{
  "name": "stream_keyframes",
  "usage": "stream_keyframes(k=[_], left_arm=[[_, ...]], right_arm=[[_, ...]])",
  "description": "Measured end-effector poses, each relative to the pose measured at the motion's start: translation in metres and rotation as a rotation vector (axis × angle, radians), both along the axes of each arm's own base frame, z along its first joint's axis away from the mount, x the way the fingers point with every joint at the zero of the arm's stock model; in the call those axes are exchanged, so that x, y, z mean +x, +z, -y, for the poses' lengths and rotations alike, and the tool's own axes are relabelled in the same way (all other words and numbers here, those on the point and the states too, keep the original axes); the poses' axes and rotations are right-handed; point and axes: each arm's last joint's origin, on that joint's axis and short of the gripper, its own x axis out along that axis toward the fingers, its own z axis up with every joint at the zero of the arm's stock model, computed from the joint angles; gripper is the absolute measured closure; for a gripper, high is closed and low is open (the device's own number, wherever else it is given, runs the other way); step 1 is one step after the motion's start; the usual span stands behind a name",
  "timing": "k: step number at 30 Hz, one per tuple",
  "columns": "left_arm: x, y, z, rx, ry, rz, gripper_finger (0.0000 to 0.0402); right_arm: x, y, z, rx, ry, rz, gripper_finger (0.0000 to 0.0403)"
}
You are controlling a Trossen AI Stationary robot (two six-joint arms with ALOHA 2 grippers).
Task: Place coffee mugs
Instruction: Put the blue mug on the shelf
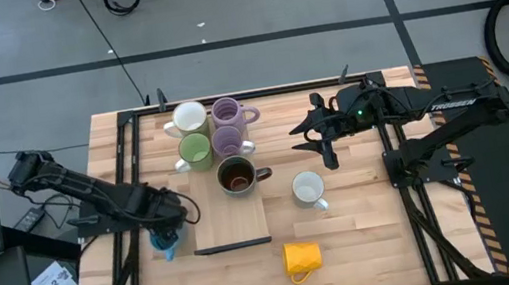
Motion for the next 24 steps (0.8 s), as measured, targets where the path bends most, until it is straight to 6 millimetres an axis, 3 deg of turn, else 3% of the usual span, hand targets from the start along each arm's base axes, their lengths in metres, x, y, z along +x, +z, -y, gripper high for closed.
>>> stream_keyframes(k=[6,24], left_arm=[[0.0012,0.0000,-0.0017,0.003,-0.021,0.007,0.0360],[0.0029,-0.0001,-0.0017,0.016,-0.047,0.030,0.0265]], right_arm=[[0.0000,0.0000,0.0000,0.000,0.000,0.000,0.0221],[0.0000,0.0000,0.0000,0.000,0.000,0.000,0.0221]])
